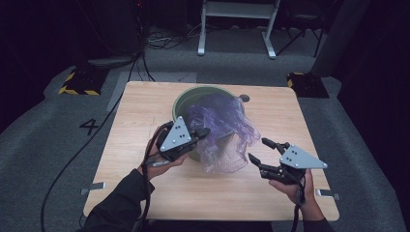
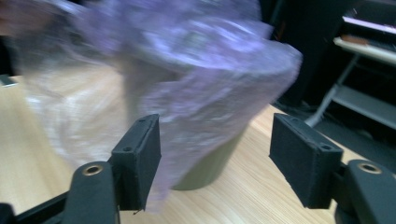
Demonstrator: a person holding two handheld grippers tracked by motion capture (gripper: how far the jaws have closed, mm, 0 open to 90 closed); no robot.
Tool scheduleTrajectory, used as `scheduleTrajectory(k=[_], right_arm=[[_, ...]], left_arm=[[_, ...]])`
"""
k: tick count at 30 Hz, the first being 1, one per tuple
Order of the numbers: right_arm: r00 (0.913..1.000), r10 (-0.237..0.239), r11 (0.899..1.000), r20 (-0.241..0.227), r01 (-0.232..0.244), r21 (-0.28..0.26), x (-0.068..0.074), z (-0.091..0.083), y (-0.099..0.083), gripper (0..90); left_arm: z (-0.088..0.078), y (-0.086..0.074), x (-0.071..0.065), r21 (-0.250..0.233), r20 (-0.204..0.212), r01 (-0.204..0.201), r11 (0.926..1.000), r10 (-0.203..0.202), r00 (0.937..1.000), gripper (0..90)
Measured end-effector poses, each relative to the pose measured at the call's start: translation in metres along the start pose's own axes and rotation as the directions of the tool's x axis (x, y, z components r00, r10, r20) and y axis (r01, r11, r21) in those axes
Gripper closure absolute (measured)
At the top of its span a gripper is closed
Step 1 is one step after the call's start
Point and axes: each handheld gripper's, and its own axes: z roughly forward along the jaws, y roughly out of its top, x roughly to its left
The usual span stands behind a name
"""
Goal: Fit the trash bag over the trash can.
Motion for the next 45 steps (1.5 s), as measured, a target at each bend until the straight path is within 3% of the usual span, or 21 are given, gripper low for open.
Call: scheduleTrajectory(k=[2, 8, 14, 19, 22, 25, 28, 30, 31, 33, 34, 38, 45], right_arm=[[0.9994, 0.025, 1.0, 0.026, -0.025, 0.002, -0.005, 0.006, 0.003, 31.9], [0.9971, 0.076, 0.997, 0.001, -0.076, -0.007, -0.005, 0.024, 0.01, 28.9], [0.9981, 0.052, 0.999, -0.032, -0.052, -0.004, 0.006, 0.032, 0.015, 29.0], [0.994, 0.061, 0.997, -0.09, -0.066, -0.051, 0.015, 0.03, 0.019, 25.4], [0.993, 0.057, 0.995, -0.103, -0.065, -0.07, 0.024, 0.029, 0.021, 22.5], [0.9989, 0.019, 1.0, -0.043, -0.02, -0.021, 0.031, 0.038, 0.02, 22.2], [0.9993, -0.019, 1.0, 0.032, 0.018, 0.02, 0.033, 0.046, 0.018, 40.3], [0.9852, -0.118, 0.993, 0.124, 0.113, 0.044, 0.034, 0.048, 0.015, 58.8], [0.9803, -0.131, 0.991, 0.148, 0.126, 0.042, 0.032, 0.048, 0.012, 67.5], [0.9907, -0.08, 0.997, 0.11, 0.077, 0.026, 0.024, 0.047, 0.007, 77.4], [0.987, -0.086, 0.996, 0.136, 0.082, 0.033, 0.022, 0.047, 0.005, 81.1], [0.9855, -0.068, 0.998, 0.155, 0.067, 0.017, 0.01, 0.046, 0.001, 89.4], [0.9875, -0.025, 1.0, 0.155, 0.023, 0.013, -0.004, 0.047, -0.004, 89.9]], left_arm=[[-0.005, -0.002, 0.003, -0.009, -0.008, 0.008, 0.9999, -0.008, 0.9999, 89.8], [-0.018, -0.014, 0.012, -0.009, -0.02, 0.034, 0.9994, -0.034, 0.9992, 89.8], [-0.025, -0.028, 0.015, 0.009, -0.038, 0.044, 0.999, -0.043, 0.9983, 89.8], [-0.03, -0.037, 0.019, 0.005, -0.041, 0.074, 0.9972, -0.074, 0.9964, 89.8], [-0.029, -0.041, 0.018, 0.016, -0.045, 0.068, 0.9975, -0.068, 0.9967, 89.8], [-0.027, -0.044, 0.018, 0.019, -0.047, 0.074, 0.9971, -0.073, 0.9963, 89.8], [-0.026, -0.046, 0.02, 0.015, -0.047, 0.081, 0.9966, -0.08, 0.9957, 89.8], [-0.026, -0.048, 0.022, 0.019, -0.048, 0.081, 0.9965, -0.08, 0.9956, 89.8], [-0.027, -0.048, 0.022, 0.023, -0.052, 0.08, 0.9966, -0.078, 0.9956, 89.8], [-0.029, -0.049, 0.025, 0.019, -0.058, 0.083, 0.9964, -0.081, 0.995, 89.8], [-0.029, -0.049, 0.027, 0.022, -0.061, 0.082, 0.9964, -0.08, 0.9949, 89.8], [-0.03, -0.056, 0.035, 0.019, -0.076, 0.108, 0.994, -0.106, 0.9915, 89.8], [-0.031, -0.064, 0.043, 0.018, -0.098, 0.129, 0.9915, -0.126, 0.9871, 89.8]])
